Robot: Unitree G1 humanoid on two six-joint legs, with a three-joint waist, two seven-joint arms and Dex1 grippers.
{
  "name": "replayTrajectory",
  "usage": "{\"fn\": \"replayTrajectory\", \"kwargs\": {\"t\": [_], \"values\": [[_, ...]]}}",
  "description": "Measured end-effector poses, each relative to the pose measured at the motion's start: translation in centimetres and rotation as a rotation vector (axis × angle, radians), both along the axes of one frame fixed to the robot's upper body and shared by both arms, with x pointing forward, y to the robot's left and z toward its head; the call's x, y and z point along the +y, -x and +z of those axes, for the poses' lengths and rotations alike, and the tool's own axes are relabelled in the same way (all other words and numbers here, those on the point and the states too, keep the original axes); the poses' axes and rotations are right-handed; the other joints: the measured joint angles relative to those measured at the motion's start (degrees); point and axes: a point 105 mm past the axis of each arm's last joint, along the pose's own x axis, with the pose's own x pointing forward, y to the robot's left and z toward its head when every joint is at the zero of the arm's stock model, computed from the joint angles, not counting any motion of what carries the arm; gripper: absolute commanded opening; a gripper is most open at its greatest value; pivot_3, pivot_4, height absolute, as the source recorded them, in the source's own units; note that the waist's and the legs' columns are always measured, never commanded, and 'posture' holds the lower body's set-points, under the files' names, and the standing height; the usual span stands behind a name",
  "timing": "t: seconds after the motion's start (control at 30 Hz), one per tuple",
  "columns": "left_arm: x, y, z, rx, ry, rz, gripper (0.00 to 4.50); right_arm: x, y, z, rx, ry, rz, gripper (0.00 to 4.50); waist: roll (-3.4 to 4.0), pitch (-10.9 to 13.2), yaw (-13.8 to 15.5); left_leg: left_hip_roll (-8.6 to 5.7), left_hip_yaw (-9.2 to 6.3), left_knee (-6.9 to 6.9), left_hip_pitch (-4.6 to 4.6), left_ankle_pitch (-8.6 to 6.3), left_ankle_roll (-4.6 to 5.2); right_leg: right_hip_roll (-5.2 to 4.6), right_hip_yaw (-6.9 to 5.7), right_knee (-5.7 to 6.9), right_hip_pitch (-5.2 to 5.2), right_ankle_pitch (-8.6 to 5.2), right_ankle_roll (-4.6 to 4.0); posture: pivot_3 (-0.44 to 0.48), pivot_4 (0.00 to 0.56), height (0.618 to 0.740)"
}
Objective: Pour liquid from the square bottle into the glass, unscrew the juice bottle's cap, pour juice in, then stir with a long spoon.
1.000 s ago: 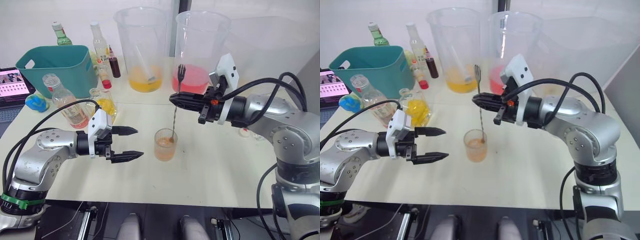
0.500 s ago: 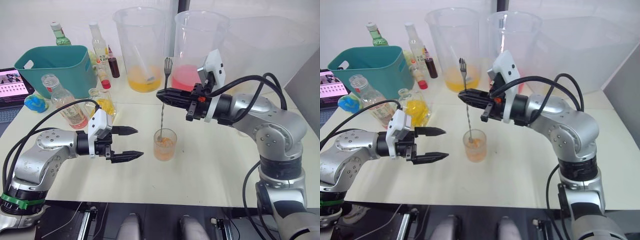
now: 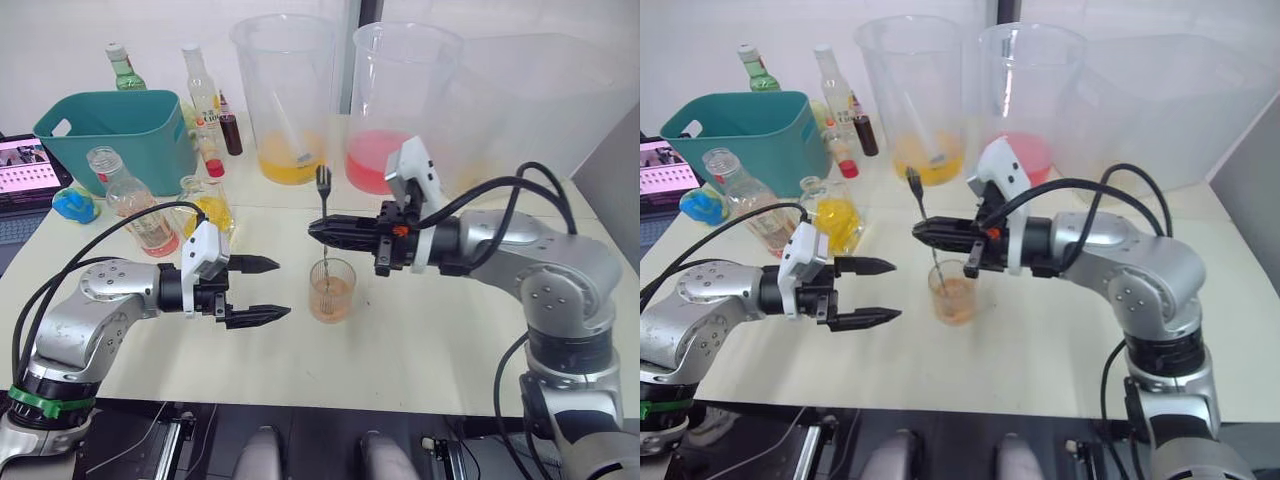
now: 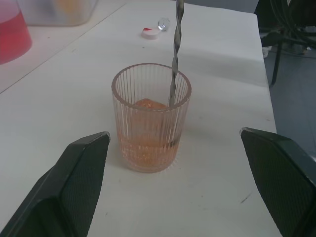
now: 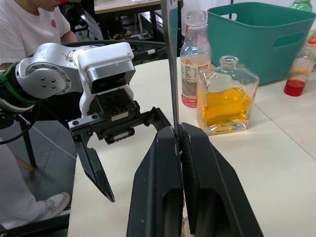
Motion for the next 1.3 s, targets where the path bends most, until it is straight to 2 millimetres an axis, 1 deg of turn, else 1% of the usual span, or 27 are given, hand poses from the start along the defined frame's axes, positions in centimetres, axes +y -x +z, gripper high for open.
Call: {"fn": "replayTrajectory", "kwargs": {"t": [0.17,0.37,0.53,0.73,0.83,0.9,0.97,1.07,1.3], "values": [[0.0,0.0,-0.1,-0.002,-0.006,0.003,4.48,-0.9,-0.3,0.0,-0.016,0.036,-0.034,0.0,0.0,0.0,-0.1,0.01,0.0,0.0,0.0,0.0,0.0,0.01,0.0,0.0,0.0,0.0,0.0,0.0,0.15,0.728],[0.0,-0.1,-0.1,-0.003,-0.009,0.005,4.48,-1.3,-1.4,0.9,-0.059,0.015,-0.072,0.0,0.0,0.0,-0.1,0.0,0.0,0.0,0.0,0.0,0.0,0.01,0.0,0.0,0.0,0.0,0.0,0.0,0.15,0.728],[0.0,-0.1,-0.1,-0.003,-0.009,0.005,4.48,-1.1,-2.1,1.0,-0.08,-0.006,-0.089,0.0,0.0,0.0,-0.1,0.0,0.0,0.01,0.0,0.0,0.0,0.0,0.01,0.0,0.0,0.0,0.0,0.0,0.15,0.728],[0.0,0.0,-0.1,-0.004,-0.009,0.004,4.48,-0.7,-3.5,1.3,-0.118,-0.066,-0.128,0.0,0.0,0.0,-0.1,0.0,0.0,0.01,0.01,0.0,0.0,0.01,0.01,0.03,0.0,0.0,0.0,0.0,0.15,0.728],[0.0,0.0,-0.1,-0.005,-0.01,0.004,4.48,-0.1,-3.6,1.5,-0.116,-0.093,-0.118,0.0,0.0,0.0,-0.1,0.0,0.0,0.01,0.01,0.0,0.0,0.01,0.0,0.04,-0.01,0.0,0.0,0.0,0.15,0.728],[-0.1,0.0,0.0,-0.008,-0.011,0.001,4.48,0.4,-3.5,2.0,-0.12,-0.117,-0.099,0.0,0.0,0.0,-0.1,0.01,0.0,0.01,0.01,0.0,0.0,0.01,0.0,0.08,-0.02,0.0,-0.01,0.0,0.15,0.728],[-0.1,0.1,0.0,-0.011,-0.012,-0.002,4.48,0.4,-3.3,2.6,-0.128,-0.136,-0.088,0.0,0.0,0.0,-0.1,0.01,0.0,0.0,0.01,0.0,0.0,0.01,0.0,0.08,-0.02,0.0,-0.01,0.0,0.15,0.728],[-0.2,0.1,0.1,-0.014,-0.012,-0.005,4.48,0.4,-3.3,2.9,-0.14,-0.133,-0.093,0.0,0.0,0.0,-0.1,0.0,0.0,0.01,0.0,0.0,0.0,0.0,0.0,0.07,-0.02,0.0,-0.01,0.0,0.15,0.728],[-0.2,0.2,0.0,-0.012,-0.012,-0.006,4.48,0.0,-4.0,2.4,-0.141,-0.101,-0.137,0.0,0.0,0.0,-0.1,0.0,0.0,0.01,0.01,0.0,0.0,0.01,0.0,0.08,-0.02,0.0,-0.01,0.0,0.15,0.728]]}}
